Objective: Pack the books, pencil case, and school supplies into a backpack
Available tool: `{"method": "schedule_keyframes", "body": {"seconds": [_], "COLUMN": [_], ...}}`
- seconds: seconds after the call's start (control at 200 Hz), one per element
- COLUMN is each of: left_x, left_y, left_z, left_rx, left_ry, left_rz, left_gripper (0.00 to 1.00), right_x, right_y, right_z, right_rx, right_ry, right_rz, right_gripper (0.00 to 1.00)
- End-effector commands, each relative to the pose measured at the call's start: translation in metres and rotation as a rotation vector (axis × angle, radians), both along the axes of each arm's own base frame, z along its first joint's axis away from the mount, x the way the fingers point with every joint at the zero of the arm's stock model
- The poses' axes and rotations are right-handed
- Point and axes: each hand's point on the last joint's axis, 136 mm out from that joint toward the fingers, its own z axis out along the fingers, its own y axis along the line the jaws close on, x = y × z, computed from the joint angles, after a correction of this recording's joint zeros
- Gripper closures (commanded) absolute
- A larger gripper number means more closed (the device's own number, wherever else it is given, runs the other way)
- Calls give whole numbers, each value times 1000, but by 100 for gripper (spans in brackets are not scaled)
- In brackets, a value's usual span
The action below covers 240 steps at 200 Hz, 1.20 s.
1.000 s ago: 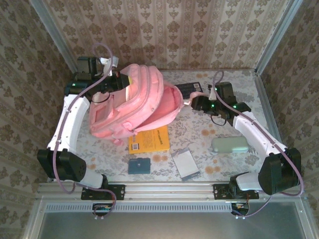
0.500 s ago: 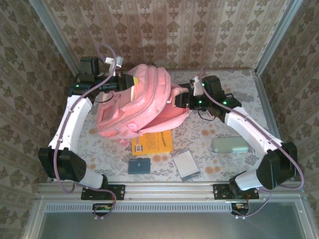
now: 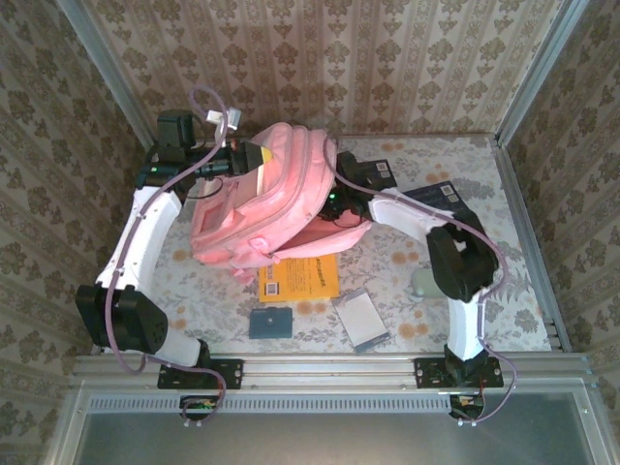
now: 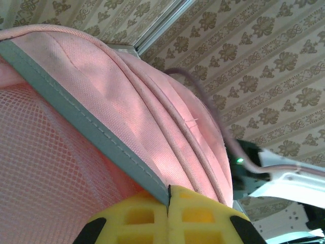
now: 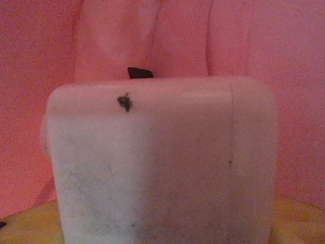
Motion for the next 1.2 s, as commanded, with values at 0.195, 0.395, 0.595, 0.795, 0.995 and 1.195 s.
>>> {"method": "schedule_keyframes", "body": {"seconds": [0.195, 0.395, 0.595, 0.795, 0.995, 1.195], "left_x": [-1, 8, 14, 17, 28, 38], "left_y": [5, 17, 31, 48, 83, 97], "left_z": [56, 47, 40, 24, -2, -27], "left_rx": [-105, -109, -113, -37, 48, 76], "left_ry": [-204, -186, -170, -163, -95, -15], "left_rz": [-26, 27, 84, 190, 397, 488], "left_gripper": [100, 100, 100, 100, 100, 100], "right_x": [-3, 2, 0, 6, 11, 11], "right_y": [82, 57, 41, -8, -72, -132], "right_z": [0, 16, 25, 31, 54, 41], "right_rx": [142, 165, 152, 53, 116, 100], "right_ry": [30, 1, -21, -65, -93, -80], "right_rz": [72, 39, 22, -125, -355, -437], "right_gripper": [1, 0, 0, 0, 0, 2]}}
